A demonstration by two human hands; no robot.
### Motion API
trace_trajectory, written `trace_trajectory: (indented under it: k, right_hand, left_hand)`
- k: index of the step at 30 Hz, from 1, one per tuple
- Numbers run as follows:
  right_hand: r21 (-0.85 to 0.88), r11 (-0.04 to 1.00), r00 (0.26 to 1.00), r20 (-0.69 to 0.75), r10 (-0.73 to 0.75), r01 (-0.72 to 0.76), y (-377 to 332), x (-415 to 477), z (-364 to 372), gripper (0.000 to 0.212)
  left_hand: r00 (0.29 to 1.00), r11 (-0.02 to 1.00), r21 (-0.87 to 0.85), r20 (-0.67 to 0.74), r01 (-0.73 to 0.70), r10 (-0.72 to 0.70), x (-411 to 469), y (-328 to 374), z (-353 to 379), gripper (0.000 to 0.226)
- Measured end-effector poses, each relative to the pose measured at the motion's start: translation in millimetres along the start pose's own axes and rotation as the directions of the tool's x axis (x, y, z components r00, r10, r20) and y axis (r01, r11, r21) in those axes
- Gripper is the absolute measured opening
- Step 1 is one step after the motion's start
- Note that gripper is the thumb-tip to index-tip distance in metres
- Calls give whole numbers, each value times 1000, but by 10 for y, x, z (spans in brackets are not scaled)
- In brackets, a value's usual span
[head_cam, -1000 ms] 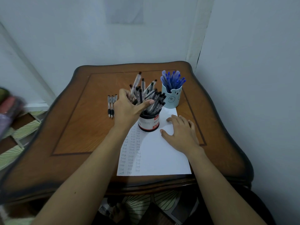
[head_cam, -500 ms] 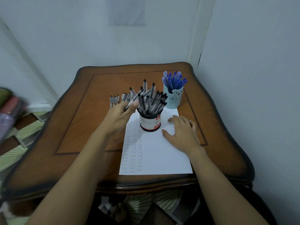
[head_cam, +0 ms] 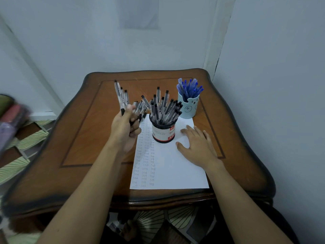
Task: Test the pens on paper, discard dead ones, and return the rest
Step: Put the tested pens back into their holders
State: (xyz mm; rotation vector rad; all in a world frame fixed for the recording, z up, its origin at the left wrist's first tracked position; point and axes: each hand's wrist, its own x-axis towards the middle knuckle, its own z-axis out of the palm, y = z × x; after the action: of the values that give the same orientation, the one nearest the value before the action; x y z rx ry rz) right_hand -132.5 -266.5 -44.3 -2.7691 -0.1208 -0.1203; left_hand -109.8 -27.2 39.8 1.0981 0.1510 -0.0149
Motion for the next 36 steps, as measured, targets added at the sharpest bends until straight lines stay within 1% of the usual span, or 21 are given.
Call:
trace_trajectory:
  k: [2,4,6,8,11,14,17,18,20,22,23,25,27,30,33,36]
  right_hand:
    - [2,1000,1000,2,-1,1,-3,-1,-5,56]
    - [-2,1000,1000,6,0,0,-4,-5,-13,57]
    - [-4,1000,1000,9,0,0,-4,-10,-18,57]
    - [2,1000,1000,8,-1,1,-6,-10,-20,56]
    - [4,1000,1000,5,-2,2,-11,-10,-26,56]
    - [3,1000,1000,9,0,0,-10,-11,-31,56]
    - [5,1000,1000,11,5,-5,-14,-6,-28,58]
    - [14,1000,1000,11,11,-11,-15,-4,-31,59]
    - [45,999,999,20,28,-29,-12,-2,-42,63]
    - [55,998,999,31,31,-33,-5,-5,-52,64]
    - [50,998,999,37,30,-32,-5,-4,-56,64]
    - [35,999,998,47,33,-35,-12,-5,-68,63]
    - [13,999,998,50,40,-41,-24,-8,-81,62]
    - [0,999,998,44,43,-43,-38,-25,-82,59]
    - [4,999,999,22,42,-42,-35,-44,-55,58]
    - [1,999,999,-2,43,-43,-37,-46,-34,58]
  left_hand:
    - [1000,1000,-22,-17,2,-2,9,26,30,39]
    - [1000,1000,13,-28,10,-10,26,23,21,49]
    - [998,997,67,-45,47,-44,52,-1,-19,51]
    - [996,992,97,-59,79,-73,71,-26,-76,42]
    - [994,983,144,-34,111,-107,53,-51,-169,22]
    - [993,952,288,-69,107,-91,50,-126,-276,20]
    - [993,941,323,-80,103,-82,38,-155,-316,11]
    - [994,942,322,-79,96,-74,31,-151,-310,14]
    - [993,950,299,-102,90,-62,31,-142,-290,27]
    - [990,959,262,-115,104,-76,26,-135,-258,42]
    - [990,963,246,-107,111,-87,17,-132,-239,45]
    - [993,962,252,-73,104,-89,0,-131,-208,41]
    - [995,965,243,-51,99,-89,-6,-123,-192,29]
    - [995,986,138,-43,94,-89,14,-87,-206,18]
    - [994,995,37,-62,90,-87,30,-55,-190,14]
    - [991,988,-150,-125,25,-44,48,-12,-57,12]
